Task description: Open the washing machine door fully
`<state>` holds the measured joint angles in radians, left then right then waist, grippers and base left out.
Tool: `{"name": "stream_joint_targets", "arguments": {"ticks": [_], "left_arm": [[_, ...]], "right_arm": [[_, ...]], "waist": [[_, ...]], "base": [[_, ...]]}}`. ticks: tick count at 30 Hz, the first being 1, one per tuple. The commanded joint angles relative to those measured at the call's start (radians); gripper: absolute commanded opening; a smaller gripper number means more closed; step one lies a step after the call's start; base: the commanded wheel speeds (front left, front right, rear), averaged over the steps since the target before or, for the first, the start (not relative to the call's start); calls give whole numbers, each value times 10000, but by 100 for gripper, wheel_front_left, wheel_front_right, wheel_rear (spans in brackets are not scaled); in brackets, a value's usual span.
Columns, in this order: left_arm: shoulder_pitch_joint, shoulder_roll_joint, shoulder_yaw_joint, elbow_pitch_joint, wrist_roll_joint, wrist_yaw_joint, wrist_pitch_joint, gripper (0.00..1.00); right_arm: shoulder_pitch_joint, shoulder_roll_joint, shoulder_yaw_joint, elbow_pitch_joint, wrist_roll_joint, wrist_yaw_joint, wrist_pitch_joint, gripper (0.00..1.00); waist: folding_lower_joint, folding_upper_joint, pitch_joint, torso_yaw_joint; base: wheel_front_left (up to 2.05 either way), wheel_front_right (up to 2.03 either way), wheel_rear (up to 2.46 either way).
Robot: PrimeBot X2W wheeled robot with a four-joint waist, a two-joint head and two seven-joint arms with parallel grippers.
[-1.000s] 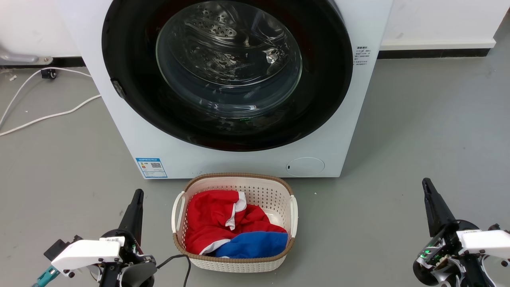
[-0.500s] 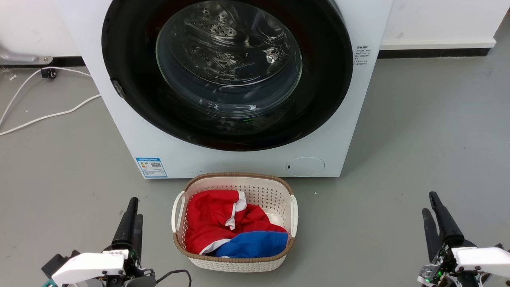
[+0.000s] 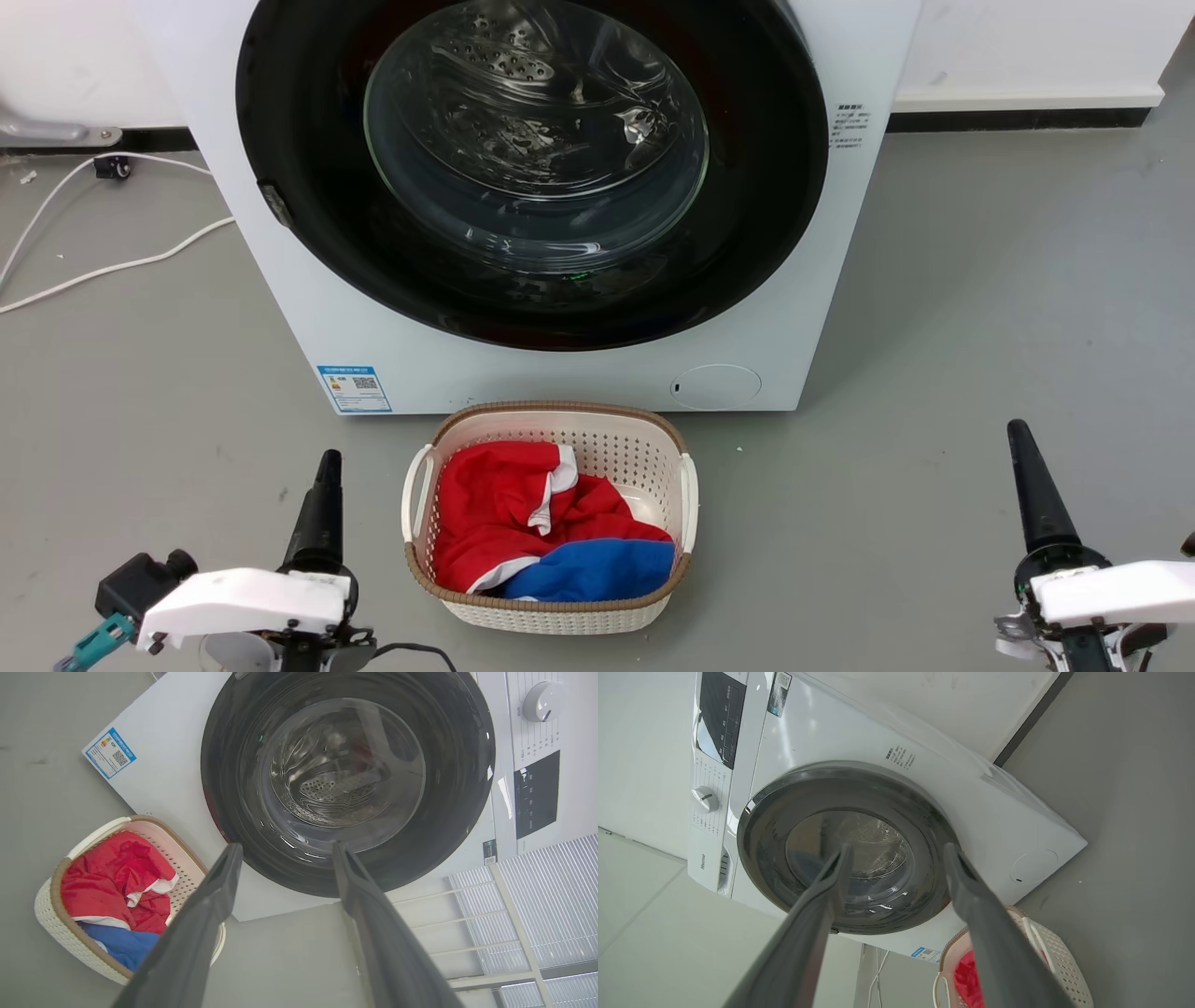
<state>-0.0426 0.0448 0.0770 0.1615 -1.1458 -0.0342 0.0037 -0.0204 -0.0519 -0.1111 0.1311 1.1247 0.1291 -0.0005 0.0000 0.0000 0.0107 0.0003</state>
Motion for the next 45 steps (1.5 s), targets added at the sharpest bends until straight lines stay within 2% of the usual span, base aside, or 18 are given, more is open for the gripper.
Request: {"name": "stream_joint_targets", "arguments": {"ticks": [1,10,19,32,45], "left_arm": [[-40,58,-81,-286,506,81,-108,100],[146,301,-608,-687,2216,615,-457,100],[285,578,-1102,-944,3462,1128,-771,100],[455,774,-1544,-1284,4848,1418,-1154,100],[644,787,-1786,-1504,6254,1466,-1515,100]], "right_arm": [[-59,-28,66,-338,-570,13,-106,100],[216,-23,332,-771,-2824,15,-448,100],[469,-18,288,-884,-4319,16,-758,100],[749,-12,208,-1010,-5822,18,-1129,100],[1000,-5,176,-1362,-7218,20,-1492,100]], "waist": [[0,0,7,3],[0,0,31,8],[0,0,18,3],[0,0,30,15],[0,0,53,15]], "base": [[0,0,0],[0,0,0],[0,0,0],[0,0,0],[0,0,0]]}}
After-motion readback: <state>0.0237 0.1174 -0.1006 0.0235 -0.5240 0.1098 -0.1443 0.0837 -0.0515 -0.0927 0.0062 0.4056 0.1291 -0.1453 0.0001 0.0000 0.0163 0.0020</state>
